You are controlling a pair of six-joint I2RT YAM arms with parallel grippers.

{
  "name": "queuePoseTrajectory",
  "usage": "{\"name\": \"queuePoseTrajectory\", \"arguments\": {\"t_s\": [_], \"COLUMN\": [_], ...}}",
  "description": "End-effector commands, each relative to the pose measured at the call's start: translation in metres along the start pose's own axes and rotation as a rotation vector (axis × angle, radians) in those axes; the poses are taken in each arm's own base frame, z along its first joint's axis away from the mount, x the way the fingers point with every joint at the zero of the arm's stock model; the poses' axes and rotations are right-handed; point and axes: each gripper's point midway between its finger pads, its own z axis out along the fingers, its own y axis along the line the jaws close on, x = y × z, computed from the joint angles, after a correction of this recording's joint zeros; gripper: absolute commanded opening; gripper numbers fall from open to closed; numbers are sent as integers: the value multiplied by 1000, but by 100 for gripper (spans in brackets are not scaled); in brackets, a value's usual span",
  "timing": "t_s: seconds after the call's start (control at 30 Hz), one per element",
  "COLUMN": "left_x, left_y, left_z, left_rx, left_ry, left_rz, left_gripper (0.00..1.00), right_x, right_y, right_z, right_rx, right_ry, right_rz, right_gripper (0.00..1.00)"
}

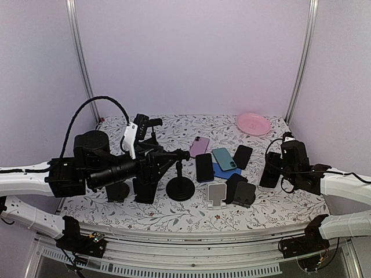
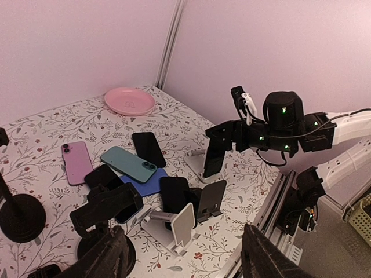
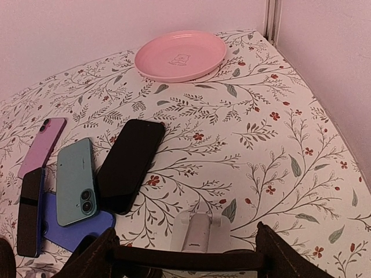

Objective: Place the phone on the phone stand

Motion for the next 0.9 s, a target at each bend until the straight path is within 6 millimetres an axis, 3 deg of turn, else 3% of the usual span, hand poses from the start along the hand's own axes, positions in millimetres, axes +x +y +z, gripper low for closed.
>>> {"name": "queuePoseTrajectory", "arguments": {"t_s": [0.0, 0.13, 0.53, 0.87], "left_x": [-4, -4, -3, -3], "left_y": [4, 4, 4, 4], "left_z": [-4, -4, -3, -4], "left_rx": [-5, -4, -1, 2], "left_ry": [-15, -15, -14, -14], "left_rz": [-7, -7, -7, -9], "left_gripper": [67, 67, 67, 67], "right_x": [-5, -2, -18, -13], "right_y": [14, 11, 10, -2], "right_z": [3, 3, -9, -6], "right_rx": [-53, -44, -58, 8], "right_ry": [7, 11, -40, -38], "right_rz": [28, 36, 74, 41], "right_gripper": [44, 43, 41, 41]}}
